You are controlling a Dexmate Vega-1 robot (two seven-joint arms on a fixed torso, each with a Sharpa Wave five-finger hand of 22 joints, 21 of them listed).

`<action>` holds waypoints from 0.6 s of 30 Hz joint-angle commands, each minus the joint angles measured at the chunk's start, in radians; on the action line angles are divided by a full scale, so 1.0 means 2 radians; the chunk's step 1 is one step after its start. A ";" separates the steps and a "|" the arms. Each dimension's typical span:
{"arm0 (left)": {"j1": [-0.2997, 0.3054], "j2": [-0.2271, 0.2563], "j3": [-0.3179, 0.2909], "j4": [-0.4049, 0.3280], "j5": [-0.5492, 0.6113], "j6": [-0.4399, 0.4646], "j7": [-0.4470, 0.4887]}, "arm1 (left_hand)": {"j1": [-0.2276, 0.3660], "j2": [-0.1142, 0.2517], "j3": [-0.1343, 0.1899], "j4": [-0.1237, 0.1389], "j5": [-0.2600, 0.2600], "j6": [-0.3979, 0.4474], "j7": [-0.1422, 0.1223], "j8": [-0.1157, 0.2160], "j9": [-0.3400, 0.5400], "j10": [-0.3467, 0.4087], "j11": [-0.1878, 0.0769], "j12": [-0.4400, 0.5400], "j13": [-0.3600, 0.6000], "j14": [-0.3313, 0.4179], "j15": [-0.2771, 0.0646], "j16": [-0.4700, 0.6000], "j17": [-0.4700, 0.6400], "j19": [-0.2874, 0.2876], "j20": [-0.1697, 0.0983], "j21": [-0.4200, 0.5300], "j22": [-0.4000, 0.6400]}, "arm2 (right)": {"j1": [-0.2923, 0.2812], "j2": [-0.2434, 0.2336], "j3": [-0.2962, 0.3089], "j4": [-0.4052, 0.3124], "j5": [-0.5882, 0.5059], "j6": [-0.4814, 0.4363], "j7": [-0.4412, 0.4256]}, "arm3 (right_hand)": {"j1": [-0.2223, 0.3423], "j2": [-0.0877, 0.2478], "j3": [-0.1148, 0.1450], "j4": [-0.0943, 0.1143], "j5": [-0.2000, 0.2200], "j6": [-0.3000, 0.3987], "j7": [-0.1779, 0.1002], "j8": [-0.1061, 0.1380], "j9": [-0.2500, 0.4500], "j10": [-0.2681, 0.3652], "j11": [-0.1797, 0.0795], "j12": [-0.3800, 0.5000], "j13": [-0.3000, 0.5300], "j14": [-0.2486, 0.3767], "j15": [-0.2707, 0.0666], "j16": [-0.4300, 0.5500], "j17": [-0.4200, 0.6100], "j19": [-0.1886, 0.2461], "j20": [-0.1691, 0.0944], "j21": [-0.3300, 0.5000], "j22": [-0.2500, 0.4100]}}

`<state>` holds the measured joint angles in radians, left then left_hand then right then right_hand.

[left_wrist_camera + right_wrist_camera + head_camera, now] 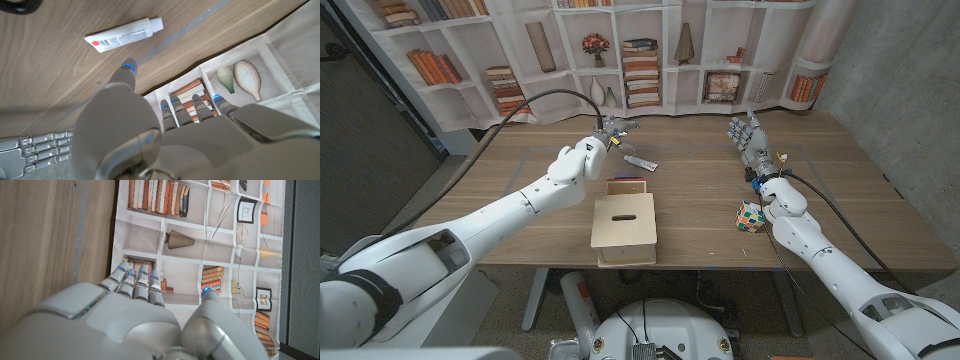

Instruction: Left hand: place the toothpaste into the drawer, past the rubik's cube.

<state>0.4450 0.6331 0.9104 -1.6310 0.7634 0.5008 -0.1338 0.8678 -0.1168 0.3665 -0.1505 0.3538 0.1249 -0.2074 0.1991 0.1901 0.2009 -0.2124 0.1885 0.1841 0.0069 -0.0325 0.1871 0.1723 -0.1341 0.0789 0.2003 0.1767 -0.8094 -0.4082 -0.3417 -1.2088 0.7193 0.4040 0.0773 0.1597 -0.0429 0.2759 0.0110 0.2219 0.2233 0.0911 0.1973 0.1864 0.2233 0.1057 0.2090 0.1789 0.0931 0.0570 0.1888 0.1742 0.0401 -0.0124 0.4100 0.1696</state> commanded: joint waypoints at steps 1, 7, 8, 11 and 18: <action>-0.029 -0.015 0.022 0.037 0.010 -0.016 -0.030 | 0.005 -0.003 -0.006 0.002 -0.001 -0.007 0.001 -0.004 0.002 -0.007 0.000 -0.001 0.001 -0.005 -0.022 -0.002 0.002 -0.003 0.004 0.000 0.002 | 0.004 0.004 -0.002 0.000 -0.004 -0.004 -0.008 | 0.006 0.001 0.002 -0.003 -0.001 0.001 0.000 -0.001 0.001 0.002 0.000 0.001 0.002 0.003 0.003 -0.001 0.002 0.002 0.001 -0.002 0.003; -0.038 -0.020 0.028 0.048 0.010 -0.021 -0.043 | 0.003 -0.007 -0.013 0.005 -0.003 -0.014 0.004 -0.005 0.003 -0.013 0.000 -0.002 0.001 -0.009 -0.019 -0.003 0.002 -0.005 0.006 -0.001 0.002 | 0.004 0.004 -0.003 -0.003 -0.005 -0.006 -0.013 | 0.006 0.002 0.001 -0.003 -0.002 0.002 0.000 -0.001 0.001 0.002 0.000 0.001 0.002 0.003 0.003 -0.001 0.002 0.003 0.001 -0.004 0.003; -0.039 -0.020 0.030 0.050 0.012 -0.021 -0.045 | 0.003 -0.007 -0.014 0.005 -0.004 -0.013 0.003 -0.005 0.003 -0.013 0.000 -0.001 0.001 -0.010 -0.019 -0.003 0.002 -0.005 0.006 -0.001 0.002 | 0.004 0.004 -0.003 -0.003 -0.006 -0.006 -0.014 | 0.006 0.002 0.001 -0.003 -0.002 0.002 0.000 -0.001 0.001 0.002 0.000 0.001 0.002 0.003 0.003 -0.001 0.002 0.003 0.001 -0.004 0.003; -0.042 -0.022 0.030 0.052 0.007 -0.024 -0.051 | 0.002 -0.008 -0.016 0.006 -0.004 -0.016 0.002 -0.005 0.003 -0.014 0.000 -0.001 0.001 -0.011 -0.019 -0.003 0.002 -0.007 0.006 -0.001 0.002 | 0.004 0.005 -0.003 -0.005 -0.007 -0.008 -0.016 | 0.005 0.002 0.001 -0.003 -0.002 0.002 0.000 -0.001 0.001 0.002 0.000 0.001 0.002 0.003 0.003 -0.001 0.003 0.003 0.001 -0.005 0.003; -0.053 -0.026 0.041 0.059 0.013 -0.023 -0.072 | 0.000 -0.011 -0.023 0.009 -0.005 -0.019 0.002 -0.004 0.003 -0.017 0.000 -0.001 0.001 -0.015 -0.018 -0.003 0.002 -0.010 0.008 -0.002 0.002 | 0.005 0.005 -0.004 -0.011 -0.008 -0.011 -0.021 | 0.005 0.002 0.001 -0.003 -0.002 0.002 0.000 -0.001 0.001 0.002 0.001 0.001 0.002 0.003 0.003 -0.001 0.003 0.003 0.002 -0.006 0.003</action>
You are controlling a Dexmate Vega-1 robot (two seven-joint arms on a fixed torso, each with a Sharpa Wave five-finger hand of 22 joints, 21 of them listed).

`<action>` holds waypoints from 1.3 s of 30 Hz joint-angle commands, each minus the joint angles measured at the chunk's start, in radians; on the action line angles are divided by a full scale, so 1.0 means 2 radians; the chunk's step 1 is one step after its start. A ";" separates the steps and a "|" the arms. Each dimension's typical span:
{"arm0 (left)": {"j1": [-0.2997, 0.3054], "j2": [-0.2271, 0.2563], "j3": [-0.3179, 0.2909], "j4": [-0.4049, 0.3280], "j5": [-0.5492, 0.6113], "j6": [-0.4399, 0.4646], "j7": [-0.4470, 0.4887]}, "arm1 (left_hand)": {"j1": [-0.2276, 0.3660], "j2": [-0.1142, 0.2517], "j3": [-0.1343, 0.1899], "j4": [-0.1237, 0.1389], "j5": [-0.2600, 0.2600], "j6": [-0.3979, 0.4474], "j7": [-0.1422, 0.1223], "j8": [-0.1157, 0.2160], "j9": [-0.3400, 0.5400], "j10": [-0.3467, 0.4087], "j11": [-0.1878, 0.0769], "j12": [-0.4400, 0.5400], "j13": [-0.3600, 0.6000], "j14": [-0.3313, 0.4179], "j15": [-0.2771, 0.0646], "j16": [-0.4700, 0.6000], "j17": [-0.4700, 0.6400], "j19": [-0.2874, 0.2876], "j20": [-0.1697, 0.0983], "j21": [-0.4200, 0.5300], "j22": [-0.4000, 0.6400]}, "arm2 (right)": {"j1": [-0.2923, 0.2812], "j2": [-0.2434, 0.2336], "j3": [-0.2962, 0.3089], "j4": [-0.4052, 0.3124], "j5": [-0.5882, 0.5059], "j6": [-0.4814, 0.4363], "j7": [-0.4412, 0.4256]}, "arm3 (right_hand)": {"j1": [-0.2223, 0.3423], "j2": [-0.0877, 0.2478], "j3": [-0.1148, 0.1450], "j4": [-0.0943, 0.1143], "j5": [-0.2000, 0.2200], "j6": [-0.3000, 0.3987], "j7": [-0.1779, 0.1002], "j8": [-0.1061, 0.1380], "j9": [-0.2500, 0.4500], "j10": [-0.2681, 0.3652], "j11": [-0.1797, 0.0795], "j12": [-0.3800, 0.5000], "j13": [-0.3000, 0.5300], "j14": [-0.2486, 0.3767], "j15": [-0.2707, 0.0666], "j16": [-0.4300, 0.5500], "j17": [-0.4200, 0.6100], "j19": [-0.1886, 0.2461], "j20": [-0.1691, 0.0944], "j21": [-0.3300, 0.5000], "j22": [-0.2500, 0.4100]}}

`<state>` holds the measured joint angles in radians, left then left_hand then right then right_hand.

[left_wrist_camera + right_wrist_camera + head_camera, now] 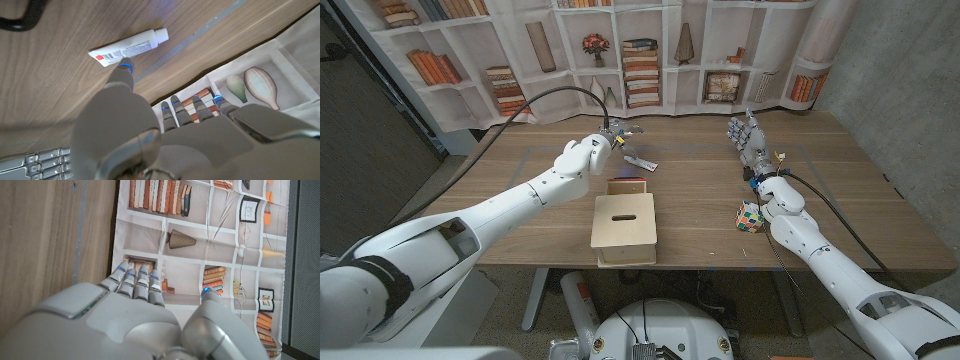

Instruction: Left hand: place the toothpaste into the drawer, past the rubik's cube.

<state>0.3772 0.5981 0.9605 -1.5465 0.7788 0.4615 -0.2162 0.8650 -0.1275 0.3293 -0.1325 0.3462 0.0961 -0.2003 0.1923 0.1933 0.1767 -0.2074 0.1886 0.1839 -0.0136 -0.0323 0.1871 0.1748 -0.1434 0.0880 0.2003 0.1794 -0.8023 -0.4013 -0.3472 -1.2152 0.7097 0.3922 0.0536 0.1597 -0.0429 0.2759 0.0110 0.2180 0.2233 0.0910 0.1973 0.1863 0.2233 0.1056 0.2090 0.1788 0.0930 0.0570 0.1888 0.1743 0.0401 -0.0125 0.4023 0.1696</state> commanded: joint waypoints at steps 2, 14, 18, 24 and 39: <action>-0.021 -0.009 0.019 0.016 0.008 -0.001 -0.038 | 0.002 -0.006 -0.007 0.000 -0.002 -0.005 -0.001 -0.001 0.001 -0.007 -0.003 -0.001 0.001 -0.006 -0.017 -0.003 0.001 -0.005 0.004 -0.002 0.001 | 0.002 0.002 -0.001 -0.009 -0.003 -0.005 -0.010 | 0.005 0.002 0.001 -0.003 0.000 0.002 0.000 -0.001 0.001 0.003 0.001 0.001 0.002 0.003 0.003 0.000 0.003 0.003 0.002 -0.002 0.003; -0.018 -0.011 0.020 0.016 0.009 0.000 -0.036 | 0.007 -0.005 -0.015 0.001 -0.002 0.010 -0.008 0.007 0.002 0.008 -0.003 0.006 0.001 -0.004 -0.030 -0.001 0.000 -0.006 0.001 -0.001 0.001 | 0.001 0.003 0.000 -0.012 -0.001 -0.006 -0.013 | 0.005 0.003 0.000 -0.004 -0.001 0.004 0.001 0.000 0.002 0.004 0.001 0.001 0.002 0.005 0.003 0.000 0.003 0.004 0.002 -0.004 0.003; -0.020 -0.015 0.023 0.020 0.010 -0.001 -0.039 | 0.011 -0.003 -0.020 0.002 -0.002 0.026 -0.008 0.012 0.002 0.024 -0.003 0.010 0.002 0.003 -0.033 0.002 0.000 -0.004 0.000 -0.001 0.001 | 0.000 0.002 0.001 -0.014 0.000 -0.006 -0.014 | 0.004 0.003 0.000 -0.004 -0.001 0.005 0.001 0.000 0.002 0.004 0.001 0.001 0.002 0.004 0.003 0.000 0.003 0.004 0.002 -0.005 0.003; -0.023 -0.020 0.028 0.027 0.014 0.000 -0.040 | 0.017 0.000 -0.026 0.004 -0.002 0.049 -0.009 0.019 0.002 0.044 -0.003 0.014 0.002 0.013 -0.039 0.004 -0.001 -0.002 -0.003 0.000 0.001 | -0.001 0.002 0.002 -0.017 0.001 -0.006 -0.015 | 0.004 0.003 0.000 -0.004 -0.001 0.005 0.001 0.000 0.002 0.004 0.001 0.001 0.002 0.004 0.003 0.000 0.003 0.004 0.003 -0.006 0.003; -0.032 -0.034 0.038 0.052 0.008 -0.010 -0.035 | 0.030 0.009 -0.035 0.005 -0.001 0.090 -0.010 0.027 0.002 0.080 -0.004 0.017 0.002 0.036 -0.048 0.006 -0.001 0.003 -0.012 0.001 0.000 | -0.002 0.004 0.005 -0.014 0.005 -0.005 -0.015 | 0.003 0.004 -0.001 -0.004 -0.002 0.006 0.000 0.000 0.002 0.004 0.002 0.001 0.002 0.005 0.004 0.000 0.003 0.004 0.004 -0.009 0.003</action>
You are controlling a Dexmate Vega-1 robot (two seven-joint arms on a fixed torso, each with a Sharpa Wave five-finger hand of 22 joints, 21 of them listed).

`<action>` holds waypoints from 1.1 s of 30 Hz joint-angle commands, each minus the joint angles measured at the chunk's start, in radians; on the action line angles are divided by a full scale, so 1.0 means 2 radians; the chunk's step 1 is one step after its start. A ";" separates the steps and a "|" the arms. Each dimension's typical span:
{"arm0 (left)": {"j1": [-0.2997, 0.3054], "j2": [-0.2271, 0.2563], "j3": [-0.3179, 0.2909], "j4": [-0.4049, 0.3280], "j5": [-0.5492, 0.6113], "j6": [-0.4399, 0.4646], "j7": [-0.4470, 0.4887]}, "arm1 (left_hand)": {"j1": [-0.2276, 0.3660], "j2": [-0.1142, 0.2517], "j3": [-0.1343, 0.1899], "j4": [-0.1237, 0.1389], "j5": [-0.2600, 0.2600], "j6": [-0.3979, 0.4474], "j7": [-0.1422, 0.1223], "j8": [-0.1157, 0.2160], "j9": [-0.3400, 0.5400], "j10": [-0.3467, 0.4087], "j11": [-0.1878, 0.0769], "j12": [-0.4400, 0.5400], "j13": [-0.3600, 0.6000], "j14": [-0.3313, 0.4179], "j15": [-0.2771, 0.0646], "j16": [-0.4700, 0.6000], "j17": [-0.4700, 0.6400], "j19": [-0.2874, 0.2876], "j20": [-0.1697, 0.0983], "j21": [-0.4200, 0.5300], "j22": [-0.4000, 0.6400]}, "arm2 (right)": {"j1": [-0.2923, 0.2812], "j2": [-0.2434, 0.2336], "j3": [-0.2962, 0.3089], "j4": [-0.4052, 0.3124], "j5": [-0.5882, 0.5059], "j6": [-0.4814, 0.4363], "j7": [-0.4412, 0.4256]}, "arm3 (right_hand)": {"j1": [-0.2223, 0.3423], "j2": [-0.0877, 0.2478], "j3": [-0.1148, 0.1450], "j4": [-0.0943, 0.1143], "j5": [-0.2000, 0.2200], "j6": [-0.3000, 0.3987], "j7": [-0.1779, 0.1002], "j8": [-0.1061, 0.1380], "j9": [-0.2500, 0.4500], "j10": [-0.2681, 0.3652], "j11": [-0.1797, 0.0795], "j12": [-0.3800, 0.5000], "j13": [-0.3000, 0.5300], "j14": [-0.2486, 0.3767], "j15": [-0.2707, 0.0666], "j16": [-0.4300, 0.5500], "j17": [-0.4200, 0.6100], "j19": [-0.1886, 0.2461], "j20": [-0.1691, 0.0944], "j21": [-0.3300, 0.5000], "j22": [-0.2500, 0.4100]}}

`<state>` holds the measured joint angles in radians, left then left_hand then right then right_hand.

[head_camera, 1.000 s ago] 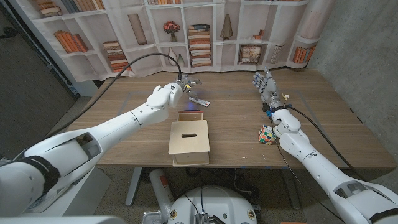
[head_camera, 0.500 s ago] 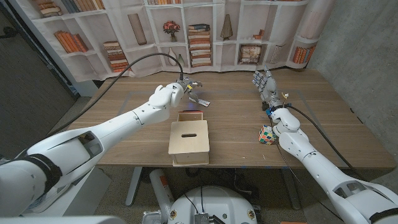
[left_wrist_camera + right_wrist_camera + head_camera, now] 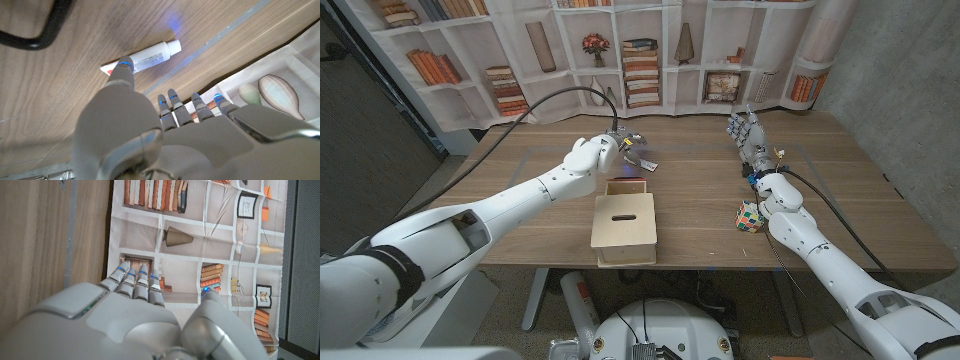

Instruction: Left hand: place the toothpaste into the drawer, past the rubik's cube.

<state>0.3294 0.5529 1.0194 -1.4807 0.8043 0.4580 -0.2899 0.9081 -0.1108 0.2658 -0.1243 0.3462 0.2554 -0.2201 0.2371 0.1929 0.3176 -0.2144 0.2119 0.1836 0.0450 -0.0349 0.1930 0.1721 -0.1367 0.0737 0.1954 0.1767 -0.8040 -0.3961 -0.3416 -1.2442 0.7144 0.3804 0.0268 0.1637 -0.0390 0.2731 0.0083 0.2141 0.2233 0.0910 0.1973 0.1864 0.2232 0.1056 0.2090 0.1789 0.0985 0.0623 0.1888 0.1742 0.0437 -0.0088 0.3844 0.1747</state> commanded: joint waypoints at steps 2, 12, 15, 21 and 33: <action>-0.011 -0.014 0.013 0.024 -0.001 -0.006 -0.002 | 0.010 0.001 -0.004 0.001 -0.001 0.014 0.000 0.005 0.002 0.012 0.000 0.005 0.002 0.008 -0.046 0.003 0.000 0.000 -0.005 0.003 0.002 | -0.002 0.001 0.002 0.000 0.003 0.001 -0.001 | 0.001 0.002 0.000 -0.003 0.000 0.006 0.000 0.000 0.002 0.004 0.001 0.001 0.002 0.002 0.001 0.000 0.003 0.002 0.002 -0.001 0.001; -0.017 -0.020 0.020 0.040 -0.006 -0.009 -0.002 | 0.014 0.002 -0.008 0.001 -0.001 0.017 0.000 0.002 0.002 0.013 -0.001 0.002 0.002 0.007 -0.044 0.000 0.001 0.000 0.000 0.003 0.002 | 0.000 0.002 0.002 -0.002 0.002 0.000 -0.004 | 0.001 0.003 0.000 -0.003 0.000 0.006 0.000 0.000 0.002 0.004 0.001 0.001 0.002 0.003 0.001 0.000 0.003 0.003 0.002 -0.003 0.001; -0.018 -0.021 0.022 0.044 -0.007 -0.011 0.000 | 0.015 0.002 -0.008 0.001 -0.001 0.017 0.000 0.002 0.002 0.013 -0.001 0.001 0.002 0.007 -0.044 0.000 0.001 0.000 -0.001 0.003 0.002 | 0.001 0.002 0.002 -0.002 0.001 0.000 -0.005 | 0.001 0.003 0.000 -0.003 -0.001 0.006 0.000 0.000 0.002 0.004 0.001 0.001 0.002 0.002 0.001 0.000 0.003 0.003 0.002 -0.004 0.001; -0.019 -0.024 0.025 0.051 -0.010 -0.013 0.003 | 0.015 0.003 -0.011 0.003 -0.001 0.019 0.000 0.001 0.002 0.015 -0.001 0.000 0.002 0.008 -0.044 0.000 0.001 0.000 -0.002 0.002 0.002 | 0.003 0.003 0.001 0.000 0.001 -0.001 -0.004 | 0.001 0.003 -0.001 -0.003 -0.001 0.006 0.000 0.000 0.002 0.004 0.001 0.001 0.002 0.003 0.001 0.000 0.003 0.003 0.003 -0.005 0.001; -0.018 -0.027 0.029 0.059 -0.020 -0.010 0.005 | 0.016 0.006 -0.016 0.005 -0.002 0.028 0.000 0.000 0.002 0.024 -0.001 0.000 0.002 0.011 -0.045 0.000 0.001 0.000 -0.003 0.002 0.002 | 0.007 0.006 -0.002 0.006 0.001 -0.004 -0.002 | 0.001 0.004 -0.001 -0.004 -0.001 0.007 0.000 0.000 0.002 0.004 0.001 0.001 0.002 0.003 0.001 0.000 0.003 0.004 0.003 -0.007 0.001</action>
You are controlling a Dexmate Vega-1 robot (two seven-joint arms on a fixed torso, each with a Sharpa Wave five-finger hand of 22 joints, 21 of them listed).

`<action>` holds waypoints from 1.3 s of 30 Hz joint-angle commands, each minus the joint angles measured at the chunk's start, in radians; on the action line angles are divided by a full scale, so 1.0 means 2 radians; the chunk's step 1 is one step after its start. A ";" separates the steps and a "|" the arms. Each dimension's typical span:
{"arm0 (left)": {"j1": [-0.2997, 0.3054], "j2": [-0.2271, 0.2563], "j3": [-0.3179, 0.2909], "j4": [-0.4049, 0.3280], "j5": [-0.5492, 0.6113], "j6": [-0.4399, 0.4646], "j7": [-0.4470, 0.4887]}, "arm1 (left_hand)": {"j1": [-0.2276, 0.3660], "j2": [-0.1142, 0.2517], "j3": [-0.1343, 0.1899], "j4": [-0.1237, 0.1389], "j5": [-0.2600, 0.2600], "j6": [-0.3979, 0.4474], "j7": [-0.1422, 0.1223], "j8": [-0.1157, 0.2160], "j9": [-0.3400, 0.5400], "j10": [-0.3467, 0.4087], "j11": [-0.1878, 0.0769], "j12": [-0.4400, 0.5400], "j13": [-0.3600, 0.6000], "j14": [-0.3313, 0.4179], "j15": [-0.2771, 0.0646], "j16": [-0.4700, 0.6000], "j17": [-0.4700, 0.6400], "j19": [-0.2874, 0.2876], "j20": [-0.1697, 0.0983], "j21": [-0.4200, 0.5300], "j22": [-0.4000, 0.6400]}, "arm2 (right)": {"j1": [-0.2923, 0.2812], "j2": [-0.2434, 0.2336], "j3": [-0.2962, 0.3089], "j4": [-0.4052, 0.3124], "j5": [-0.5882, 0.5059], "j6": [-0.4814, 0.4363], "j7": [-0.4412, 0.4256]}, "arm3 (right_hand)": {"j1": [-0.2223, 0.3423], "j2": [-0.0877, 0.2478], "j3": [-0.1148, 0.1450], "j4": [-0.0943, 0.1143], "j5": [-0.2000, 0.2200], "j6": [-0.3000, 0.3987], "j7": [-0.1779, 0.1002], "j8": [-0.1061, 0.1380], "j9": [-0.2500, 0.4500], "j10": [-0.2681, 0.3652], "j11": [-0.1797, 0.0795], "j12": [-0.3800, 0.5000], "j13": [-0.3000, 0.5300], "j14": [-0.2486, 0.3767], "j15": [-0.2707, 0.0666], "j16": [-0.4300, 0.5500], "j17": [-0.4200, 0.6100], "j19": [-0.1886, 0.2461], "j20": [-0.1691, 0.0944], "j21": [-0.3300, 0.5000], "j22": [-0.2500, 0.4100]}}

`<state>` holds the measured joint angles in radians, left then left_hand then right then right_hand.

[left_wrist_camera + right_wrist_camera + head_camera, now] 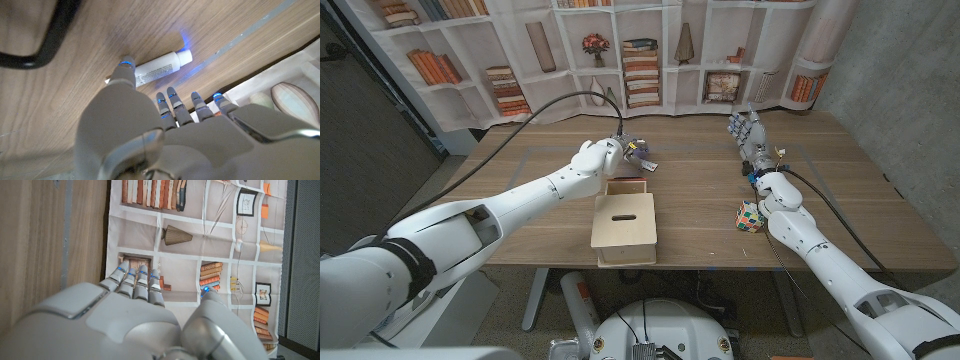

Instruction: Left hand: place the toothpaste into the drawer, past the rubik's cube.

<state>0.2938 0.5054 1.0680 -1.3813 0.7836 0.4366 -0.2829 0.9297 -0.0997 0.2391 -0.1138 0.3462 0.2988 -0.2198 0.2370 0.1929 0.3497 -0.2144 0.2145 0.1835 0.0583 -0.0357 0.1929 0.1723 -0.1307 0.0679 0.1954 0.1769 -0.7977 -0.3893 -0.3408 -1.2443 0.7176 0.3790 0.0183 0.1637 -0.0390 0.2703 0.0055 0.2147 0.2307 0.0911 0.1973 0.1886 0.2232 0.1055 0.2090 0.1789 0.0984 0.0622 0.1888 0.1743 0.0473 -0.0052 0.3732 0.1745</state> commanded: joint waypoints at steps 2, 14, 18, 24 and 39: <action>0.001 -0.002 0.005 0.008 -0.009 0.002 0.004 | 0.005 0.001 -0.004 0.000 -0.002 0.008 0.000 0.000 0.002 0.010 -0.001 -0.001 0.002 0.006 -0.046 0.000 0.001 -0.002 0.000 0.003 0.002 | 0.004 0.003 -0.003 0.007 -0.001 -0.003 0.002 | 0.000 0.004 0.000 -0.003 -0.002 0.003 0.000 0.000 0.001 0.004 0.001 0.001 0.002 0.003 0.001 0.000 0.003 0.002 0.001 -0.002 0.001; 0.003 -0.005 0.006 0.015 -0.018 0.000 0.017 | 0.017 0.010 -0.011 0.002 -0.002 0.058 0.000 0.012 0.003 0.059 -0.001 0.005 0.003 0.031 -0.058 0.003 0.001 0.004 -0.008 0.003 0.001 | 0.010 0.008 -0.005 0.017 0.000 -0.003 0.007 | 0.000 0.004 -0.001 -0.003 -0.002 0.004 0.000 0.000 0.001 0.005 0.001 0.001 0.002 0.003 0.001 0.000 0.003 0.002 0.001 -0.005 0.001; 0.000 -0.010 0.010 0.023 -0.020 -0.001 0.016 | 0.022 0.014 -0.014 0.002 -0.002 0.075 -0.001 0.015 0.003 0.074 -0.001 0.006 0.003 0.040 -0.062 0.003 0.001 0.006 -0.011 0.003 0.001 | 0.011 0.009 -0.005 0.020 0.001 -0.003 0.007 | 0.000 0.004 -0.001 -0.003 -0.002 0.004 0.000 0.000 0.001 0.005 0.002 0.001 0.002 0.003 0.001 0.000 0.003 0.002 0.002 -0.006 0.001; -0.006 -0.017 0.016 0.034 -0.023 0.001 0.012 | 0.030 0.021 -0.017 0.003 -0.003 0.106 0.000 0.022 0.003 0.103 -0.001 0.007 0.003 0.052 -0.067 0.003 0.001 0.010 -0.015 0.003 0.001 | 0.011 0.010 -0.004 0.023 0.002 -0.002 0.007 | 0.000 0.005 -0.001 -0.003 -0.002 0.004 0.000 0.000 0.001 0.005 0.002 0.001 0.002 0.004 0.001 0.000 0.003 0.003 0.002 -0.007 0.001; -0.005 -0.018 0.020 0.031 -0.027 0.008 0.020 | 0.042 0.031 -0.024 0.004 -0.008 0.157 -0.001 0.030 0.001 0.151 -0.002 0.005 0.003 0.079 -0.076 0.004 0.002 0.017 -0.023 0.003 0.001 | 0.015 0.012 -0.003 0.033 0.005 0.000 0.015 | -0.001 0.005 -0.002 -0.004 -0.003 0.004 0.000 0.000 0.001 0.005 0.001 0.001 0.003 0.004 0.002 0.000 0.003 0.003 0.003 -0.010 0.001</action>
<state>0.2832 0.4730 1.0978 -1.3185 0.7369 0.4432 -0.2505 0.9994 -0.0380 0.1964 -0.1079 0.3326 0.5942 -0.2213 0.2892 0.1925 0.6339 -0.2165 0.2233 0.1842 0.2012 -0.0369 0.1929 0.1725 -0.0926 0.0301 0.1954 0.1771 -0.7750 -0.3696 -0.3481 -1.1937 0.7232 0.3749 0.0368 0.1598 -0.0352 0.2661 0.0013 0.2108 0.2305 0.0911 0.1973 0.1883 0.2251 0.1075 0.2090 0.1789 0.0984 0.0622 0.1888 0.1742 0.0473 -0.0053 0.3539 0.1744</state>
